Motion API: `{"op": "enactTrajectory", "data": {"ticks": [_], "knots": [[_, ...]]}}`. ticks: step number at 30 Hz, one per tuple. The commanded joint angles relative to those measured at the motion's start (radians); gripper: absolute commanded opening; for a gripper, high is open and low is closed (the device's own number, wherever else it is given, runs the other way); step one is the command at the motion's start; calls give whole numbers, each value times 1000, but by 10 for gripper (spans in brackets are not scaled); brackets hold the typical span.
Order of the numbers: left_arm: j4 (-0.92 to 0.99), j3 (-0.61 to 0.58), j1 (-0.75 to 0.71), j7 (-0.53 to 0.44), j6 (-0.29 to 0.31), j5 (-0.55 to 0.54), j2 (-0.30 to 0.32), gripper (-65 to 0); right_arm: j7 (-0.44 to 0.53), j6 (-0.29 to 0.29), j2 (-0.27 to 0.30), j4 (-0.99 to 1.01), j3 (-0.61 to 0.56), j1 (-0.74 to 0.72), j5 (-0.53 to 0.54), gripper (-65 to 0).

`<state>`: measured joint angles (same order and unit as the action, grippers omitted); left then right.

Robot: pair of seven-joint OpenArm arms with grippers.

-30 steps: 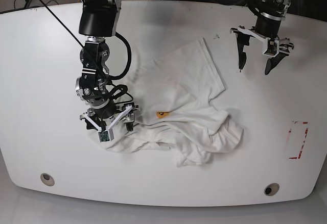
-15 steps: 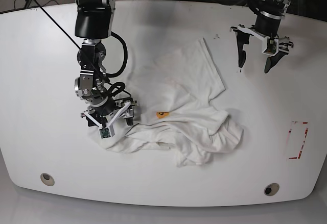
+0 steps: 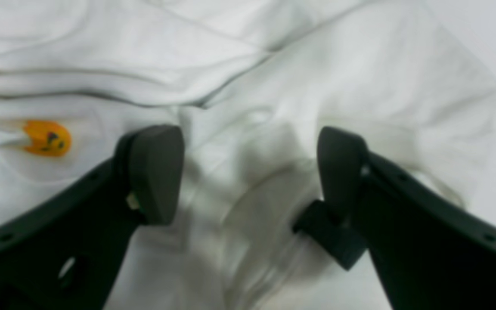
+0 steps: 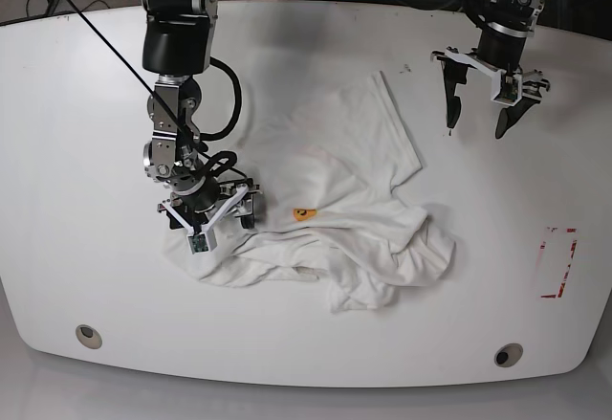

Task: Fold the T-shirt properly
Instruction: 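Pinch the shirt fabric with the right gripper and drag it outward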

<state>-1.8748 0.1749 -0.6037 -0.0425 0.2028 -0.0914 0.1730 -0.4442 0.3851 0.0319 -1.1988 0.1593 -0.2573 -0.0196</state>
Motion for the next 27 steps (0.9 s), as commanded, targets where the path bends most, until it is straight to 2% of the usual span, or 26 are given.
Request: {"op": "enactTrajectory", "data": {"ticks": [1, 7, 9, 15, 27], "knots": [[-16, 5, -1, -28, -2, -11, 8, -211, 18, -2, -3, -24, -6, -23, 11, -188], [-24, 7, -1, -31, -3, -10, 10, -209, -4, -5, -6, -52, -2, -2, 9, -203], [-22, 7, 2, -31, -3, -7, 9, -208, -12, 0, -11, -95, 0, 12, 13, -231], [-22, 6, 5, -32, -4, -7, 9, -208, -34, -1, -11, -148, 0, 36, 10, -258], [-16, 1, 8, -34, -4, -5, 3, -206, -32, 3, 8, -168, -2, 56, 16, -223]]}}
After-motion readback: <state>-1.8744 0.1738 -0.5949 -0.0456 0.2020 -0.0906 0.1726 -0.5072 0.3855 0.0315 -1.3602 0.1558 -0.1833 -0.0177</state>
